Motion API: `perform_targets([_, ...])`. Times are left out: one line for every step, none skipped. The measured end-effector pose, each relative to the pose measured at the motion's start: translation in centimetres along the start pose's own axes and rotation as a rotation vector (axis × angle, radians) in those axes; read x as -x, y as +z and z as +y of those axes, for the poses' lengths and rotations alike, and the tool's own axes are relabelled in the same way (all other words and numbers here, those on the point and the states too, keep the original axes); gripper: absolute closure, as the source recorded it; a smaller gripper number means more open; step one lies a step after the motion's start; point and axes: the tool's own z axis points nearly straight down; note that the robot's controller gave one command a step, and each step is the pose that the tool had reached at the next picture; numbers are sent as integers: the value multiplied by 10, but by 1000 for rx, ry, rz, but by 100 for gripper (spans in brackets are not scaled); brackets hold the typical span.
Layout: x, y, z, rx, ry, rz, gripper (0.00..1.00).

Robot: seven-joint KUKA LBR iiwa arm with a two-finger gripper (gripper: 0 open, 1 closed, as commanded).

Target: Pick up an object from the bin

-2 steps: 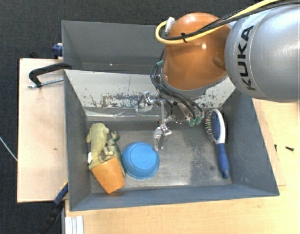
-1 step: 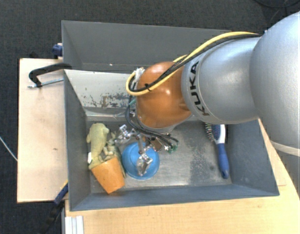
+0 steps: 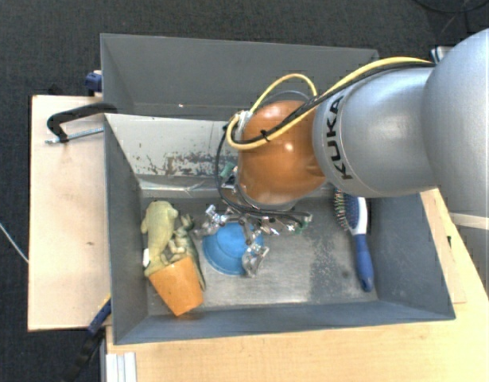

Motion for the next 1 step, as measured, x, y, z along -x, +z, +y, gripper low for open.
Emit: perform_targets([0,0,0,0,-1,1,100])
